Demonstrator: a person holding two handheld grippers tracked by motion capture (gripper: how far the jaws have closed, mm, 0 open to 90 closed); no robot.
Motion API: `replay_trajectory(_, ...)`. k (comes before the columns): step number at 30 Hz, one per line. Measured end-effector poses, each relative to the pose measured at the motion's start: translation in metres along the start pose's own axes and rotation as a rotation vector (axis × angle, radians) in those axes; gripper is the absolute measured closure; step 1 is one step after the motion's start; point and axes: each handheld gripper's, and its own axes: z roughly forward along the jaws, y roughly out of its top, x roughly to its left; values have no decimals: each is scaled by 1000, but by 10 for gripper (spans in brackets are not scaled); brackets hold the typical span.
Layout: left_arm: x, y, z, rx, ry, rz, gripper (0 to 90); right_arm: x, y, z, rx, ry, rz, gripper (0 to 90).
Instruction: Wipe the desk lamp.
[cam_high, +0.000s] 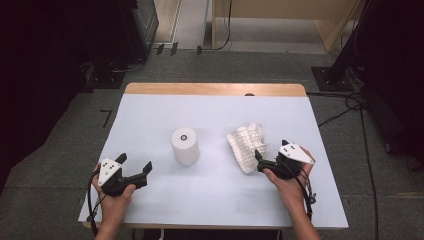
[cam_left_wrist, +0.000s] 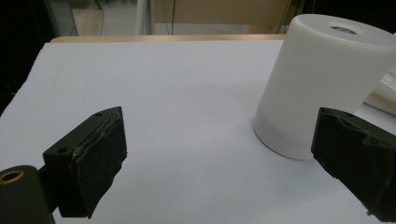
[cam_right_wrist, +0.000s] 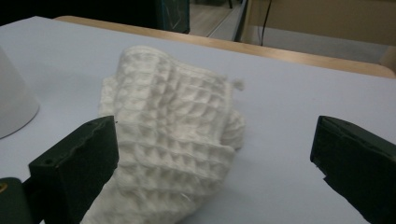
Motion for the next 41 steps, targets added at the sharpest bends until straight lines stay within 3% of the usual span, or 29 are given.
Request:
replay_trajectory(8,6,-1,-5,4,20,9,40,-31,-12,-26,-33,-43,66,10)
replay_trajectory(12,12,-8,-9,28,36,24,40,-46,-19,-37,-37,-67,73,10)
replay_trajectory(17,27,-14,-18,35,64,-5,40,-61,-30,-48,-30,-88,80,7)
replay_trajectory(21,29,-17,-18,39,65,-11,40,-72,-42,-57,-20,-114,94,0)
replay_trajectory(26,29,-21,-15,46,62,6,40,-90,-53,-70,-48,-157,176,0)
replay_trajectory(33,40,-23,-14,42,35,-67,40,-91,-58,-68,-54,-161,168,0)
replay_trajectory(41,38,-25,-9,60,31,-59,40,-90,-60,-62,-30,-165,157,0)
